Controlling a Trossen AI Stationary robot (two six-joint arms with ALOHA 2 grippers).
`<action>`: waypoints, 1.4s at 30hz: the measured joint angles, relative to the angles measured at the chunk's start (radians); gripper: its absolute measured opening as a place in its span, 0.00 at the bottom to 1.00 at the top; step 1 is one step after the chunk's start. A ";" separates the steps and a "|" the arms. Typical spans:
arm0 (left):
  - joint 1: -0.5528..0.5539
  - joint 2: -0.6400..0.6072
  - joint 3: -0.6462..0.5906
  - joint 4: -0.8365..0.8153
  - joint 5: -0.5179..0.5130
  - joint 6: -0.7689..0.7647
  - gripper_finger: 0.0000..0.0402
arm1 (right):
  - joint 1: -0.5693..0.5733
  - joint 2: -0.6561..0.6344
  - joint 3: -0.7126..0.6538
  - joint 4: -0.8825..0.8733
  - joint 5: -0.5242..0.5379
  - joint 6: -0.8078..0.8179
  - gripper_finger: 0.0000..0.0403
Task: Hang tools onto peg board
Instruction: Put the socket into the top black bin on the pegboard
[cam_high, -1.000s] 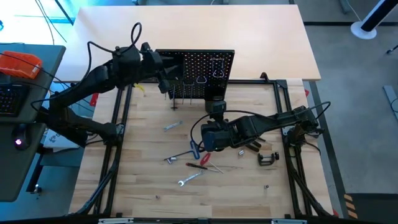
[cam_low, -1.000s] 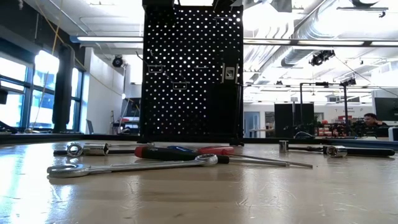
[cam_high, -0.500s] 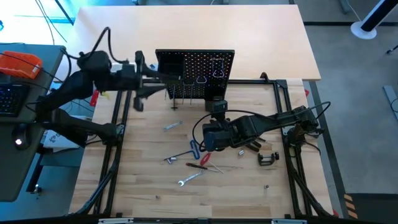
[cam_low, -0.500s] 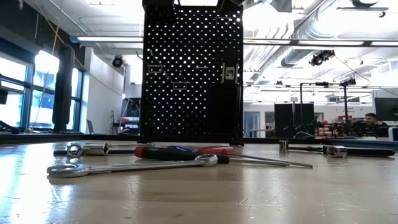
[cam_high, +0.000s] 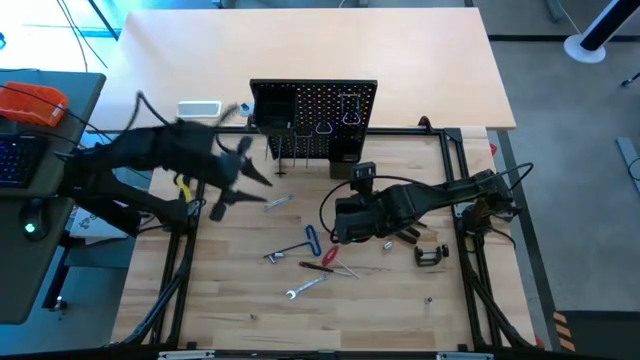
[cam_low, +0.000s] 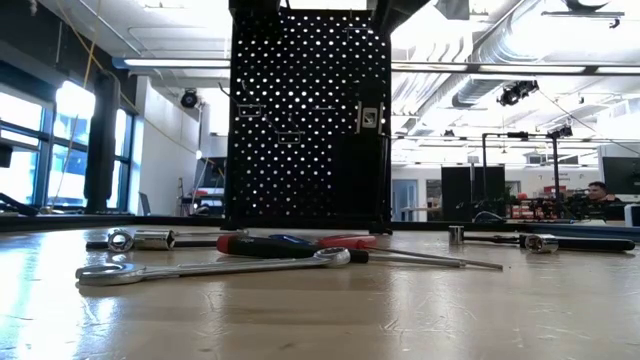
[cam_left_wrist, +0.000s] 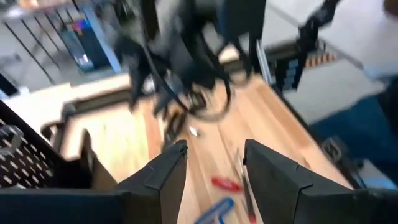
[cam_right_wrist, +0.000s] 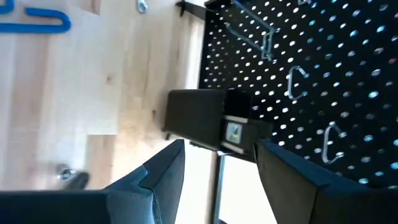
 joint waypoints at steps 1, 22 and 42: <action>-0.017 0.004 -0.019 -0.010 -0.014 -0.008 0.39 | 0.001 -0.010 0.000 -0.004 -0.013 0.008 0.48; -0.187 0.007 -0.652 0.153 0.007 -0.312 0.39 | 0.019 -0.126 0.000 -0.002 -0.149 0.082 0.48; -0.309 0.192 -0.956 0.640 -0.146 -0.192 0.39 | 0.013 -0.125 0.000 0.002 -0.145 0.036 0.48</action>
